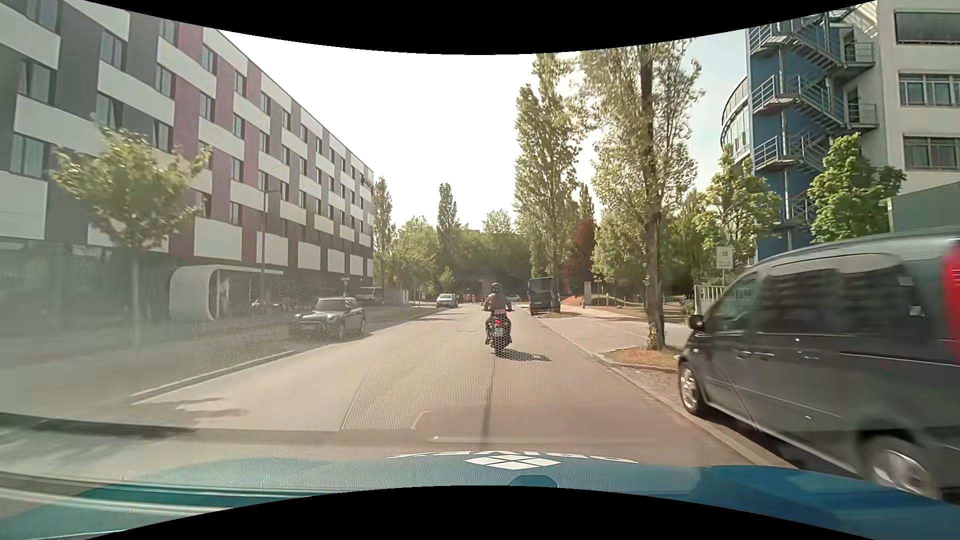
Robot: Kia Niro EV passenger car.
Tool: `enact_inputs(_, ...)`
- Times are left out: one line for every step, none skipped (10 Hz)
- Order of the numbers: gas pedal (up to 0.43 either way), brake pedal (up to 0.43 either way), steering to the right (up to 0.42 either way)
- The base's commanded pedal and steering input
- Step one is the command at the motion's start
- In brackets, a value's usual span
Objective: Follow the waypoints while adhering to traffic rules and regulations
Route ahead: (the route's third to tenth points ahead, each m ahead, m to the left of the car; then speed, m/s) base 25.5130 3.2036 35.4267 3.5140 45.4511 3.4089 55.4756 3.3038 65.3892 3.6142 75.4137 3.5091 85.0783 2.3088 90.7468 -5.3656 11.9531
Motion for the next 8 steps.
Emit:
enact_inputs(0.0, 0.024, 0.002)
enact_inputs(0.0, 0.055, 0.002)
enact_inputs(0.0, 0.079, 0.001)
enact_inputs(0.0, 0.116, 0.001)
enact_inputs(0.0, 0.134, 0.0)
enact_inputs(0.0, 0.128, 0.0)
enact_inputs(0.0, 0.122, 0.0)
enact_inputs(0.0, 0.128, 0.0)
